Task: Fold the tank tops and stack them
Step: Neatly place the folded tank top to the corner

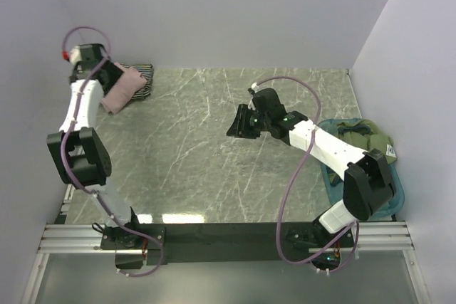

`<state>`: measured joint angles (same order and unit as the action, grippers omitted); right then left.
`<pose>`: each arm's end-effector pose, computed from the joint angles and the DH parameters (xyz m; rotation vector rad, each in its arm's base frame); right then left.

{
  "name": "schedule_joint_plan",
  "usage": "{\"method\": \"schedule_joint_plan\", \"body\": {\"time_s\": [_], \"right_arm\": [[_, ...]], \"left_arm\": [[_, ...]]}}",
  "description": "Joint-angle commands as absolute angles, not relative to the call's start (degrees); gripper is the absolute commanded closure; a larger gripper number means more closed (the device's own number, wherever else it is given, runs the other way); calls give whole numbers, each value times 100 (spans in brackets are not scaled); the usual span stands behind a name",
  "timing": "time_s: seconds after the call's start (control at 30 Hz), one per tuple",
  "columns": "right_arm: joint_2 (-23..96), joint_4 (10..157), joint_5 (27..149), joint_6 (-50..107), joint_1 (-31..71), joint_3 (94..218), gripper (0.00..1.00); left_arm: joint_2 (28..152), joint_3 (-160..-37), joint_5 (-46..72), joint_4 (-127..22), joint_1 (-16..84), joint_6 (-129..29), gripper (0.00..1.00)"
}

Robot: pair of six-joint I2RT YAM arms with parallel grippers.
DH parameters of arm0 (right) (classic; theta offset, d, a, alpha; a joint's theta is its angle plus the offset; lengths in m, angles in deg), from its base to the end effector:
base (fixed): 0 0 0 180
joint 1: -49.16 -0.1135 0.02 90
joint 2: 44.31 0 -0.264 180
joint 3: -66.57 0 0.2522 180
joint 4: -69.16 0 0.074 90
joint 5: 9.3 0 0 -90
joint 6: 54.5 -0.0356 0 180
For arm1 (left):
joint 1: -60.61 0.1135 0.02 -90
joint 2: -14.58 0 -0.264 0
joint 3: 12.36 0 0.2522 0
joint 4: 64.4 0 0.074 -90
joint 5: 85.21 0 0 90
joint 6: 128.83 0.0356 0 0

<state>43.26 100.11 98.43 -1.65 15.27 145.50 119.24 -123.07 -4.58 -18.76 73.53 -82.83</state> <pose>0.2773 0.1993 0.2706 -0.1087 2.4238 0.9689 0.4097 0.0999 0.3259 -1.1492 1.9378 -0.1061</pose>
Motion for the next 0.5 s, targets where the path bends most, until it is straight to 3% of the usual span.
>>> {"method": "schedule_joint_plan", "body": {"time_s": [0.0,0.27,0.47], "right_arm": [[3884,9883,9485,-45,1515,14484,58],[2954,9892,9160,69,1857,13914,52],[1900,9909,8326,43,1902,13149,38]], "left_arm": [[11040,-11667,-480,-2056,6467,-8171,33],[9650,-9926,-540,-2664,3711,-8163,33],[9509,-9143,-831,-2910,1907,-8277,33]]}}
